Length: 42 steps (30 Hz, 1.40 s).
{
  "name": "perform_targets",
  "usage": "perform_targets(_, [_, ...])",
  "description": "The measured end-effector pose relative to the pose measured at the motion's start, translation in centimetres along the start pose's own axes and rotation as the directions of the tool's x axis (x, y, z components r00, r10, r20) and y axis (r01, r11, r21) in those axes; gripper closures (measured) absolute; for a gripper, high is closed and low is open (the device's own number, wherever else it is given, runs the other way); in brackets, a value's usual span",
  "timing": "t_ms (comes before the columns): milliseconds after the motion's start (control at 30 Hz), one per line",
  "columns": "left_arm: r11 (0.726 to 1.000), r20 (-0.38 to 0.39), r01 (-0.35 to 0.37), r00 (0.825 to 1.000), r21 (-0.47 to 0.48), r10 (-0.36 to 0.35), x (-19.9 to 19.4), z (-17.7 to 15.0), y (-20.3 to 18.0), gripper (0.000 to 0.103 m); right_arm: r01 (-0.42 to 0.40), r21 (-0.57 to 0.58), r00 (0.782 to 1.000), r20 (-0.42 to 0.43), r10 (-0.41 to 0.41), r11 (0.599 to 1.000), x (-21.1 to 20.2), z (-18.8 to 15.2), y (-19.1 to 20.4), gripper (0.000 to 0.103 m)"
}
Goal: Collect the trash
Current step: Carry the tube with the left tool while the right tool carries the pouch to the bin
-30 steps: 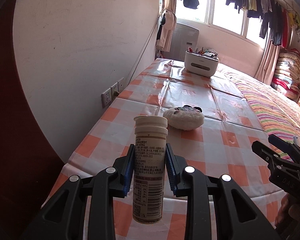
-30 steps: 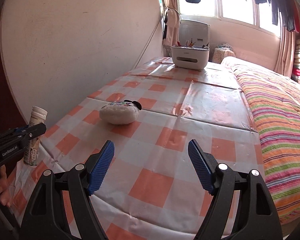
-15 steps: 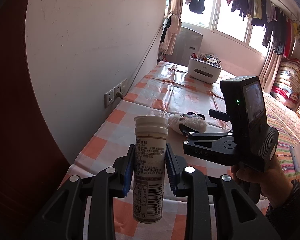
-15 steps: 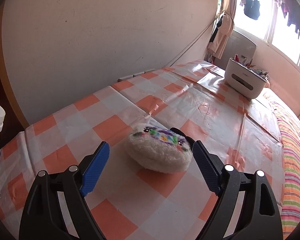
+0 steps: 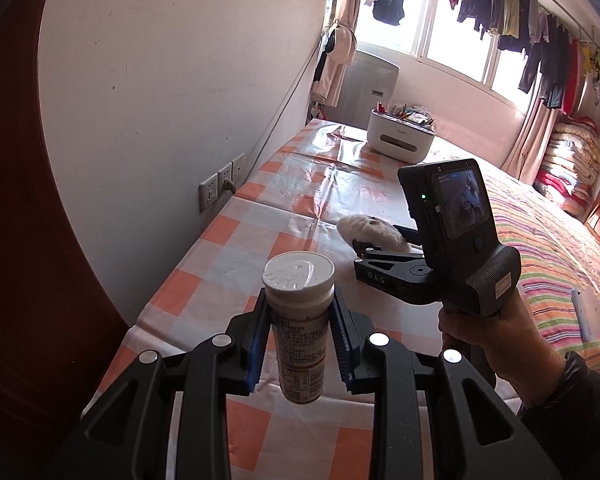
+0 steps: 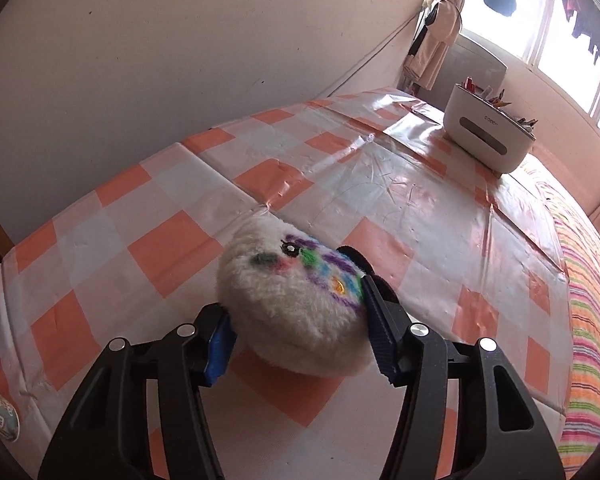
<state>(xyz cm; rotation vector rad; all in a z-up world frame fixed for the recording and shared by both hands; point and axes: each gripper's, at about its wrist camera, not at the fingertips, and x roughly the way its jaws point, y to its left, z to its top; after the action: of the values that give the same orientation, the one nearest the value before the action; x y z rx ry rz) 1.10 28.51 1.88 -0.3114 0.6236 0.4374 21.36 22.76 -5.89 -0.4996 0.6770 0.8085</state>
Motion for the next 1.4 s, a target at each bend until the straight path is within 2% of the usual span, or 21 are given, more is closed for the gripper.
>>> perform_targets(167, [0.999,0.011,0.027,1.0,0.027,-0.027,-0.3,-0.3,-1.2,0.075,-0.014,0.106,0.999,0.052,0.008,0.994,-5.5,-2.8,-2.4,0.049])
perform_targets(367, [0.994,0.007,0.069,0.998,0.083,-0.07,-0.7,-1.3,-3.5,0.075,-0.007,0.216,0.997,0.075,-0.009,0.976,-13.0,-8.9,-4.5,0.049])
perform_targets(567, [0.979,-0.006,0.13,0.991,0.156,-0.13,-1.4,-2.7,-6.8,0.075,0.053,0.321,0.994,0.074,-0.08,0.946,-18.9,-15.5,-6.2,0.049])
perform_targets(733, [0.959,-0.035,0.196,0.981,0.202,-0.193,-1.8,-3.8,-9.7,0.075,0.108,0.425,0.985,0.079,-0.156,0.899,-22.8,-20.6,-8.2,0.049])
perform_targets(867, [0.938,-0.064,0.259,0.966,0.231,-0.251,-2.2,-4.7,-12.1,0.075,0.134,0.51,0.979,0.065,-0.194,0.849,-24.7,-24.1,-9.8,0.049])
perform_targets(1000, [0.91,-0.096,0.319,0.948,0.265,-0.304,-2.6,-5.7,-14.8,0.075,0.183,0.546,0.966,0.055,-0.253,0.818,-26.8,-26.6,-11.0,0.049])
perform_targets(1400, [0.798,-0.188,0.476,0.879,0.368,-0.438,-5.1,-9.7,-23.3,0.075,0.298,0.62,0.921,0.012,-0.389,0.726,-31.8,-32.5,-13.4,0.049])
